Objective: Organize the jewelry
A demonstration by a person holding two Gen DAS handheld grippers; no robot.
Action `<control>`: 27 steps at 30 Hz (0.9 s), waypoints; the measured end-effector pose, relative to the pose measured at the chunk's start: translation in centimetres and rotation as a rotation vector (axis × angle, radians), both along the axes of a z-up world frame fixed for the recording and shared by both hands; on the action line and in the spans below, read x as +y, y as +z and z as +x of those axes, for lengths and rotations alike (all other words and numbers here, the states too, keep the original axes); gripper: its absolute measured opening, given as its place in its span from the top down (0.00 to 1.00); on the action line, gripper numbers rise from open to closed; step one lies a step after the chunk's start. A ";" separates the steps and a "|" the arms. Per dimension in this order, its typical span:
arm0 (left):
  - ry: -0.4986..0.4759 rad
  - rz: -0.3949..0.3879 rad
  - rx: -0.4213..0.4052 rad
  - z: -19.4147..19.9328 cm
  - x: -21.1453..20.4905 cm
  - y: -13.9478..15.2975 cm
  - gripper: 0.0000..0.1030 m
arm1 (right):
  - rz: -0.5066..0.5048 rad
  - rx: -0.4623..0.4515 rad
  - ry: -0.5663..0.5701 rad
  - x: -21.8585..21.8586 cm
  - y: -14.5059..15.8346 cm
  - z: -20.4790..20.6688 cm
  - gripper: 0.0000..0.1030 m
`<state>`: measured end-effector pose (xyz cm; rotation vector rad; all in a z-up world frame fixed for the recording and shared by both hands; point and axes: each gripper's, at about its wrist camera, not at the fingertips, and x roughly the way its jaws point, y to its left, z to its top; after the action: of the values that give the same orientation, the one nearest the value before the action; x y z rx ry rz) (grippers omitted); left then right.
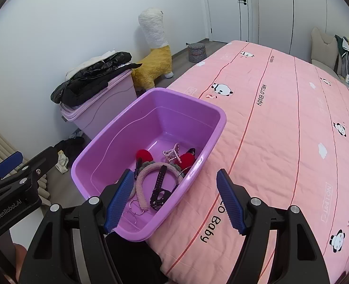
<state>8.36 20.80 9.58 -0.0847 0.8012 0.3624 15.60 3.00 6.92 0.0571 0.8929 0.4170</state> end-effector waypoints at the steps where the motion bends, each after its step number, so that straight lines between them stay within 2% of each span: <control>1: -0.001 0.002 -0.001 0.0 0.0 0.1 0.06 | 0.000 0.002 -0.003 0.0 0.0 0.0 0.33; 6: 0.005 0.007 -0.005 -0.1 -0.1 0.3 0.06 | 0.011 0.011 -0.015 -0.5 0.1 0.0 0.33; 27: -0.014 0.008 -0.011 -0.5 -0.6 0.7 0.06 | 0.012 -0.063 -0.032 -0.8 2.6 -1.4 0.33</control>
<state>7.87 20.19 10.26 -0.0738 0.7888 0.3515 14.23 2.20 9.53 0.0690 0.8263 0.3928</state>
